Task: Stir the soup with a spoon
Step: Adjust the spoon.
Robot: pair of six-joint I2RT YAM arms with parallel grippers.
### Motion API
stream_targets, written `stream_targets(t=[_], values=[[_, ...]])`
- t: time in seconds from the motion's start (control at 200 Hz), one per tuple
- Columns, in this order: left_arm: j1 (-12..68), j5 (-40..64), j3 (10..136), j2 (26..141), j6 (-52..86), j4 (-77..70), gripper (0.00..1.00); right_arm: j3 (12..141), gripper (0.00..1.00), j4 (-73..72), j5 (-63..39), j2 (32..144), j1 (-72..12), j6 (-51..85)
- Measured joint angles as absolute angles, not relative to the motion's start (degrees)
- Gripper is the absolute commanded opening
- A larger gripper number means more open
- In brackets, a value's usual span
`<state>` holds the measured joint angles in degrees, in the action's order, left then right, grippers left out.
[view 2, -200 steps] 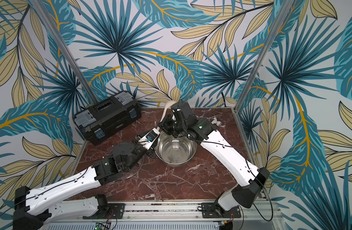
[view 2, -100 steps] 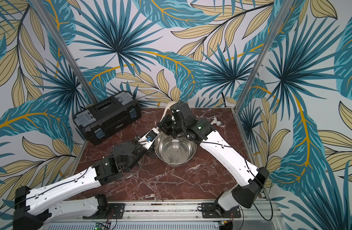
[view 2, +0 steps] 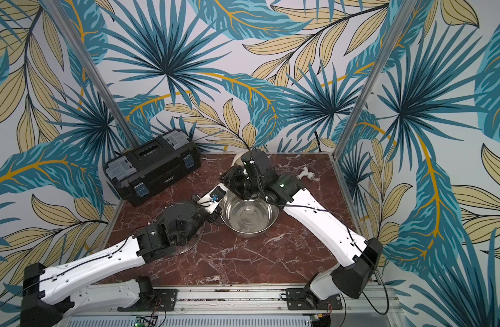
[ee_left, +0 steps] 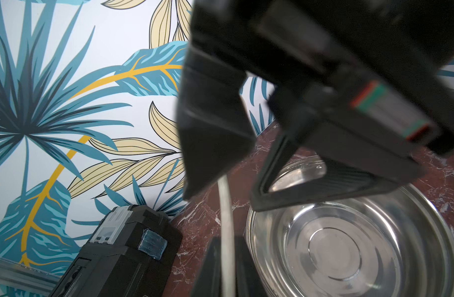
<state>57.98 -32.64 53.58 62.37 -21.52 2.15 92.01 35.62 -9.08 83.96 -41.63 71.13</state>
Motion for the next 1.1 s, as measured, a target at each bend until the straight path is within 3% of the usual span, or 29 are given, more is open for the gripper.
stream_targets(t=[0.055,0.421,0.806,1.097], values=[[57.6,-32.9,53.6,62.4,-21.0,3.0,0.0,91.0,0.99,35.4,-8.2,82.3,-41.8,70.5],[53.9,-31.4,55.4,61.6,-11.9,18.2,0.0,89.0,0.99,39.9,7.2,65.2,-41.8,59.0],[53.8,-23.9,76.0,64.1,-2.7,42.1,0.0,86.6,1.0,51.6,28.2,59.7,-41.8,35.7],[53.8,-17.2,79.8,72.7,3.7,53.7,0.0,72.8,1.0,52.4,29.3,59.1,-41.8,27.0]])
